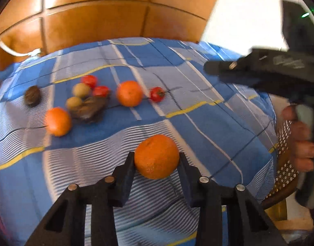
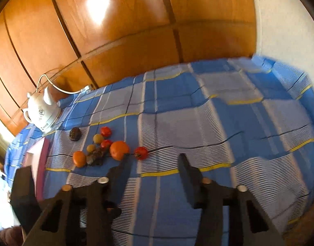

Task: Organize fruits
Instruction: 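Grasp a mandarin orange with the left tool while the right tool reaches a red tomato, then carry the orange into the tray and open the left tool while the right tool grips the tomato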

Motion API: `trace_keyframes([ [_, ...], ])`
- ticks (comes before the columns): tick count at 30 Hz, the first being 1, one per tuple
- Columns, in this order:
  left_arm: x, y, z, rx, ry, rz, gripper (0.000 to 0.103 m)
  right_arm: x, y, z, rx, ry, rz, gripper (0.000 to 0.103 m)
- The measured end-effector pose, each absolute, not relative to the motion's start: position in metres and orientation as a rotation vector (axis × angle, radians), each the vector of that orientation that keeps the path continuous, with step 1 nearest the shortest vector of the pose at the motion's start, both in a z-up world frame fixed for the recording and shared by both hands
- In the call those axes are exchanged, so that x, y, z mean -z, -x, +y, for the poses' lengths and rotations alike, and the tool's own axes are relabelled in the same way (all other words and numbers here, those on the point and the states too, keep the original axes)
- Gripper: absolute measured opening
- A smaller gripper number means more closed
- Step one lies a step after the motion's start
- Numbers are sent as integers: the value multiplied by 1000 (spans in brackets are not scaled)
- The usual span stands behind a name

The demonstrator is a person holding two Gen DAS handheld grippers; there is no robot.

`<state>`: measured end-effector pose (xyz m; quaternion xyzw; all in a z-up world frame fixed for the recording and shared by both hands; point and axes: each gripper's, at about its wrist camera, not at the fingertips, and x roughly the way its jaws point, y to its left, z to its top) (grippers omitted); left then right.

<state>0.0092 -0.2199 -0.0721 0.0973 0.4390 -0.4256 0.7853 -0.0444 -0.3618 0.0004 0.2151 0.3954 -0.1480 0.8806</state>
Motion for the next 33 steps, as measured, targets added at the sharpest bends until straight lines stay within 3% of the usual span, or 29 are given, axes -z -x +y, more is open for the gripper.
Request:
trace_keyframes([
  [17,16,-37,-67,626,32,811,41,61,-35,-338,226,-224,1016,33],
  [20,12,-50,-30,517,66,804,41,66,-39,-337,218,-202,1024,25],
  [33,57,-125,57,75,150,965,41,67,-33,-324,238,-83,1028,24],
])
